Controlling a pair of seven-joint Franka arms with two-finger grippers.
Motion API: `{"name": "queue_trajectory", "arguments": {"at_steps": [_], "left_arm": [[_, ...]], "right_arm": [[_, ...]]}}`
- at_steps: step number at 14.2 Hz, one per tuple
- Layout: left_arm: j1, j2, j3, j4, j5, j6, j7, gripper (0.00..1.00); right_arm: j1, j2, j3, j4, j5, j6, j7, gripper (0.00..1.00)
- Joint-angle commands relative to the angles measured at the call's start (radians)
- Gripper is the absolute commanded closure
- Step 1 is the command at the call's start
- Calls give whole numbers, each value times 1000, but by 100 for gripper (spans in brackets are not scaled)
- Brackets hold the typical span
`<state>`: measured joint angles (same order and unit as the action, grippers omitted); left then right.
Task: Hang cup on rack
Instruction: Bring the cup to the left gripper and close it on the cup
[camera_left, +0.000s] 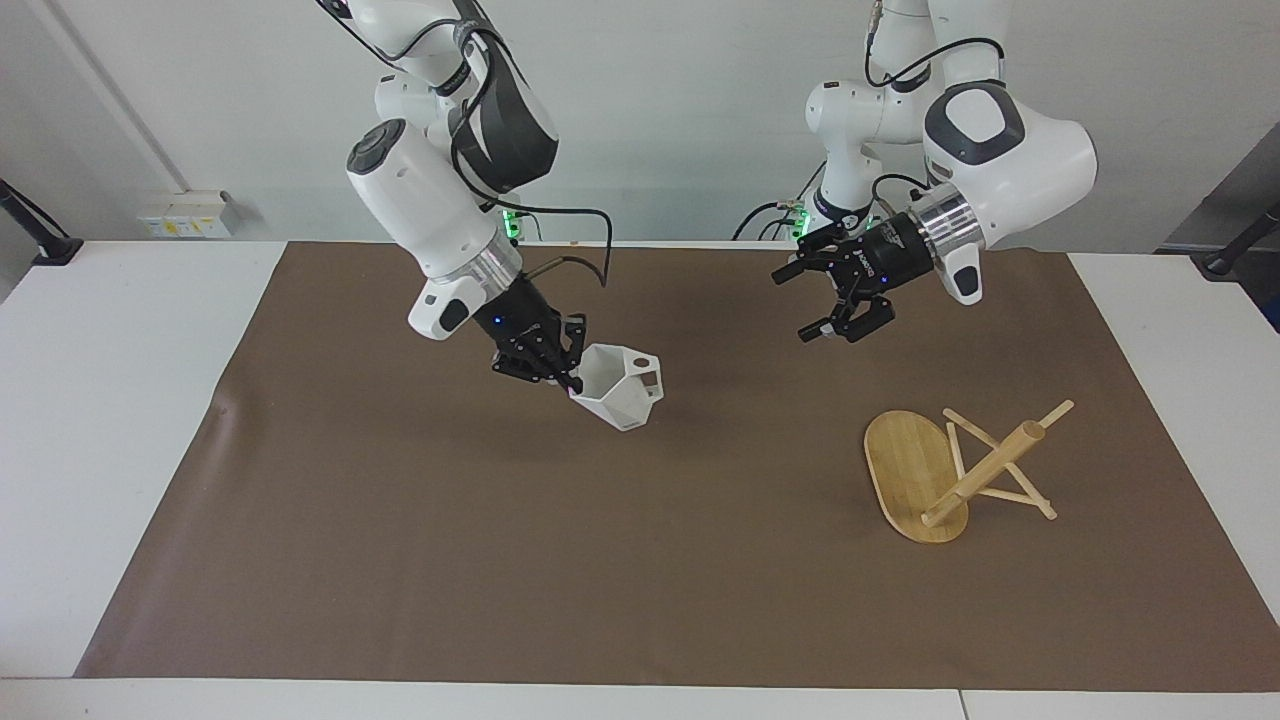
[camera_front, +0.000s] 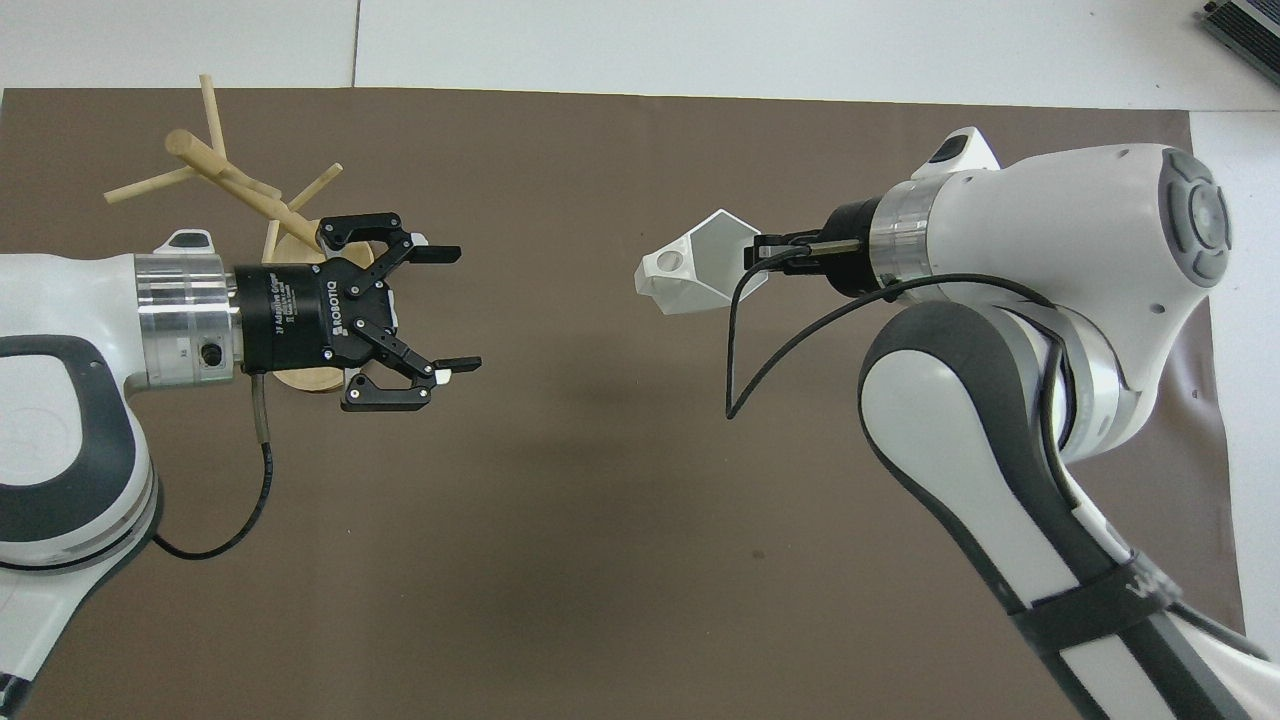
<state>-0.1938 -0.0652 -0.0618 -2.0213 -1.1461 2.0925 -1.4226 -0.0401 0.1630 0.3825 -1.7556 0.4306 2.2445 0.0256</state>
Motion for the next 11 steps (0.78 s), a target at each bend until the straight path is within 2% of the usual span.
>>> {"name": "queue_trajectory", "arguments": {"at_steps": [1,3,8,11], "left_arm": [[-24,24,13,-13,-35,37,-1,0],[-24,56,13,-7,-49,43,14,0],[-68,65,13,-16,-55,106,37,0],[-127,73,13,-43,-66,191,39,0]], "right_arm": [[-12,-26,41,-7,69,-3,10,100],[-12,-37,64,-7,99,-3,16,100],[-12,-37,104,-7,99,4,65,100],[-12,-36,139,-2,99,53,152,100]]}}
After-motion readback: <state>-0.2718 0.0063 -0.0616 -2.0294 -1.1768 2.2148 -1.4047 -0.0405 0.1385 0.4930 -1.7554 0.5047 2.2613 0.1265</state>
